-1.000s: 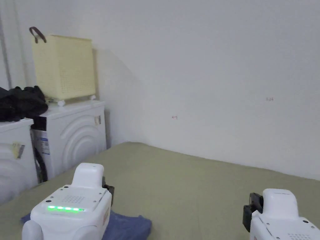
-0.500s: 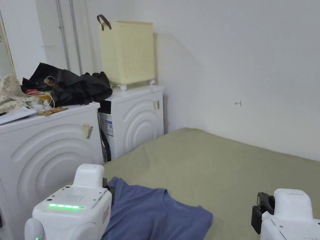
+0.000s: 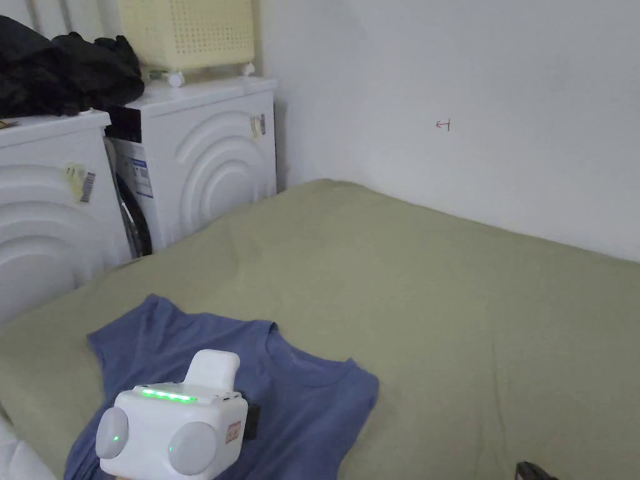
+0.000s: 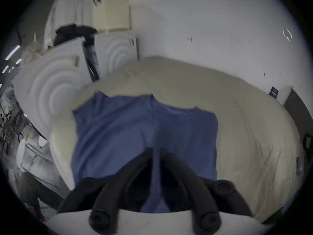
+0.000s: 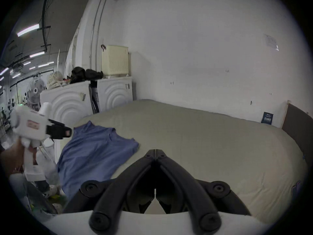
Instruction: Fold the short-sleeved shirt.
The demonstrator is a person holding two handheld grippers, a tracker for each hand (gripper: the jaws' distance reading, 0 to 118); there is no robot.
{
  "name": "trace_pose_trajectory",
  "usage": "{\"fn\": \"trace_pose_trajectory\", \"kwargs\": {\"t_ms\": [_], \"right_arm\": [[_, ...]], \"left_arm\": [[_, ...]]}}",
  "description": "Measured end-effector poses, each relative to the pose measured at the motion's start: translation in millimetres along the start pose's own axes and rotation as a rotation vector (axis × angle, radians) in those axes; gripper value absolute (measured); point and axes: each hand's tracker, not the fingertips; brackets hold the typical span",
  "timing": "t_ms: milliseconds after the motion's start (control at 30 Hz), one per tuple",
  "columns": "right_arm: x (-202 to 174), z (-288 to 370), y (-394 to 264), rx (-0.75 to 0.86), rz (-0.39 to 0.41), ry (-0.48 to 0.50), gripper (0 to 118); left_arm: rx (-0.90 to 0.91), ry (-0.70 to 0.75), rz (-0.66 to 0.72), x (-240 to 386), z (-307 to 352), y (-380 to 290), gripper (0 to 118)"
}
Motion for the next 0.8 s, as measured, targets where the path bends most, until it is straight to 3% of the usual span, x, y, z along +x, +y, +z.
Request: {"fn": "trace_pose_trajectory", "kwargs": {"t_ms": [33, 67, 167, 333, 367, 400, 433, 467, 500, 567, 800], "right_arm": [[2, -3, -3, -0.012, -0.008, 0.0, 0], [4, -5, -7, -0.022, -0.02, -0.007, 0], [8, -10, -17, -0.06, -0.047, -0.006, 0], [17, 0, -34, -0.114, -0.058, -0.014, 0], [20, 6, -36, -0.116, -0.061, -0.017, 0], [25, 13, -37, -0.117, -0.066, -0.021, 0], [28, 20, -37, -0.118, -0.069, -0.03, 0], [33, 29, -38, -0.118, -0.072, -0.041, 0], [38, 39, -38, -0.118, -0.073, -0.044, 0], [48, 61, -39, -0.112, -0.072, -0.077, 0], [94, 137, -39, -0.053, -0.091, -0.183, 0]], "left_arm": [[-0.025, -0.027, 0.01, 0, -13, 0, 91], [-0.089, -0.053, 0.011, -1, -29, 1, 112], [-0.175, -0.08, 0.007, 1, -62, -3, 115], [-0.239, -0.03, -0.054, 13, -84, -14, 110], [-0.211, -0.029, -0.045, 12, -76, -12, 106], [-0.199, -0.045, -0.04, 11, -69, -8, 92], [-0.165, -0.048, -0.02, 12, -62, -6, 53], [-0.155, -0.011, -0.021, 14, -54, -3, 4], [-0.13, 0.07, -0.041, 13, -49, -6, 0], [-0.159, -0.011, -0.018, 8, -37, -6, 0], [-0.015, 0.002, -0.075, 45, 36, 38, 0]]}}
